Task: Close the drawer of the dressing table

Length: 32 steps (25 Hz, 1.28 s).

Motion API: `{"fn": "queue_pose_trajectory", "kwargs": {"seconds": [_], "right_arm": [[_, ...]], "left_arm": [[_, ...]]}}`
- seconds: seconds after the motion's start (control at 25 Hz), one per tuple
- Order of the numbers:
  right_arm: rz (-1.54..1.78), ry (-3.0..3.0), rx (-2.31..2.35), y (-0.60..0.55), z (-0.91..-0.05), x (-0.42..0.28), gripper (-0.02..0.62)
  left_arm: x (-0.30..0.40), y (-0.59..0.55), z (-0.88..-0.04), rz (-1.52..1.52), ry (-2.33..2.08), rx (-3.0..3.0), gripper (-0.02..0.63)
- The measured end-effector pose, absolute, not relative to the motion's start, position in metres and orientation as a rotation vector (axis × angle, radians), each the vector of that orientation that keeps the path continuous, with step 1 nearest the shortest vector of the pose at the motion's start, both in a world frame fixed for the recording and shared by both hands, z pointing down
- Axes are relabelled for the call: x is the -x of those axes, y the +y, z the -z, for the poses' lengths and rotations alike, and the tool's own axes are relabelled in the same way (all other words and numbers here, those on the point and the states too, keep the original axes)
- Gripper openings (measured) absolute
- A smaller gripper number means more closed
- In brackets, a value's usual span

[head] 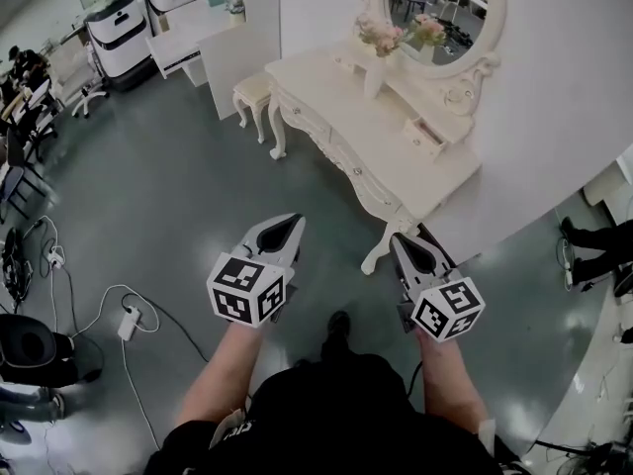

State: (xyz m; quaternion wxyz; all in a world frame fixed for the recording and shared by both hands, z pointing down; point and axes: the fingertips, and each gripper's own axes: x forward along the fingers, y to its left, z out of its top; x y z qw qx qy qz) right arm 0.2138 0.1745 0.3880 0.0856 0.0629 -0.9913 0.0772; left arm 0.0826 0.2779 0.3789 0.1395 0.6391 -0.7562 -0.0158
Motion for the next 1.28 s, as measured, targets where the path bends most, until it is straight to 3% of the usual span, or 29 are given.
{"fn": "queue_pose_trajectory", "kwargs": {"seconds": [1.28], "right_arm": [[-0.390, -2.962, -0.145, -0.044, -0.404, -0.150, -0.006]], "left_arm": [[-0.033, 0.051, -0.373, -0.068, -2.201, -1.864, 0.010]]}}
